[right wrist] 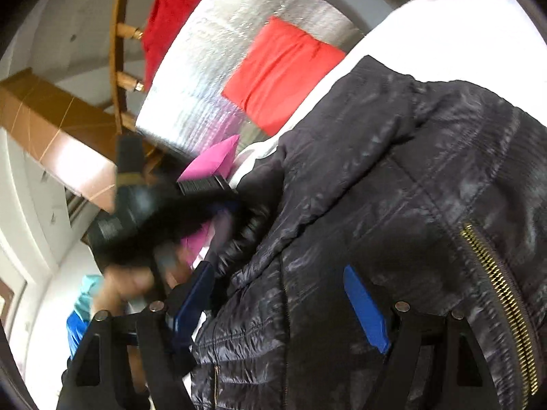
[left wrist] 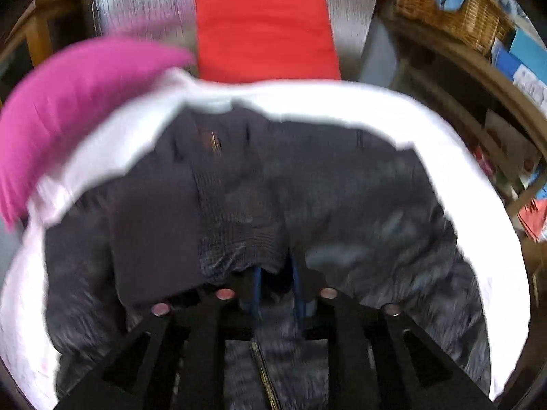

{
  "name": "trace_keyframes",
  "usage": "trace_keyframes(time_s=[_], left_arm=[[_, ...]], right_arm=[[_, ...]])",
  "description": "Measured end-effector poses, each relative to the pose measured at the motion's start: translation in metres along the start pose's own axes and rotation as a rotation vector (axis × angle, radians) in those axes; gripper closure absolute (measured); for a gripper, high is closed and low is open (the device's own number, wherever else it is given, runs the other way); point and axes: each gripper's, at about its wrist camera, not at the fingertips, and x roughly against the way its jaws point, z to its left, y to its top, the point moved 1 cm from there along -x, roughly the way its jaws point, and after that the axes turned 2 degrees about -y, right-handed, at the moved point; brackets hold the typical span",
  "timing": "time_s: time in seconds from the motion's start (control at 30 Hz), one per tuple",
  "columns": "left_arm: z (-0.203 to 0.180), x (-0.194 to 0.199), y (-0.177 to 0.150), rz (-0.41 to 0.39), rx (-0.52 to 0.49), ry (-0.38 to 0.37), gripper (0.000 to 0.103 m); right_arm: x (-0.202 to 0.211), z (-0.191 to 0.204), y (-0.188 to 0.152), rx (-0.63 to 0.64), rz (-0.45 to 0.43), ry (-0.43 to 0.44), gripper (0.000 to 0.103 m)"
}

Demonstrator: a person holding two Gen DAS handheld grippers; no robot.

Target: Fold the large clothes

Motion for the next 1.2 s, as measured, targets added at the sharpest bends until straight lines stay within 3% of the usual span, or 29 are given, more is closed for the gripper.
trace_keyframes(time_s=[0.03,0.13,0.2,0.23,0.37,0.47,0.53,0.67,0.73,0.87,0.97,1.07,1.2], left_arm=[[0.001,0.002,-0.009,-0.005,0.015,-0.002,0.081],[0.025,0.013,-0.023,-0.021,0.091,-0.042,0.060],[0.042,0.030,-0.035,-0.065,0.171,-0.031,0.033],[0.048,0.037,-0.039,-0.095,0.206,-0.036,0.029],[0.086,0.057,-0.066,-0.151,0.357,-0.098,0.027],[0.115,0.082,-0.085,-0.326,0.459,0.011,0.027],[0.138,0.086,-0.098,-0.381,0.559,0.079,0.027],[0.184,0.061,-0.121,-0.352,0.781,0.111,0.027],[0.189,0.044,-0.125,-0.319,0.807,0.121,0.027],[0.193,0.034,-0.125,-0.305,0.804,0.118,0.027],[0.194,0.034,-0.125,-0.318,0.807,0.104,0.027],[0.196,0.039,-0.132,-0.318,0.813,0.086,0.027],[0.194,0.039,-0.132,-0.330,0.807,0.104,0.027]], right_arm=[[0.000,-0.001,0.001,-0.005,-0.002,0.000,0.022],[0.001,-0.002,0.002,-0.005,-0.006,0.001,0.022],[0.001,-0.001,0.002,0.004,-0.008,-0.005,0.022],[0.000,0.000,0.002,0.010,-0.011,-0.010,0.022],[-0.001,0.004,-0.002,0.037,-0.012,-0.028,0.022],[-0.004,0.010,-0.005,0.076,-0.015,-0.044,0.022],[-0.005,0.016,-0.008,0.114,-0.012,-0.055,0.022],[-0.009,0.034,-0.020,0.245,-0.011,-0.091,0.022],[-0.010,0.043,-0.027,0.319,-0.010,-0.127,0.022],[-0.019,0.084,-0.038,0.601,0.001,-0.234,0.022],[-0.052,0.129,-0.038,0.964,0.019,-0.349,0.022],[-0.097,0.147,-0.038,1.264,0.043,-0.474,0.023],[-0.152,0.141,-0.041,1.492,0.122,-0.605,0.042]])
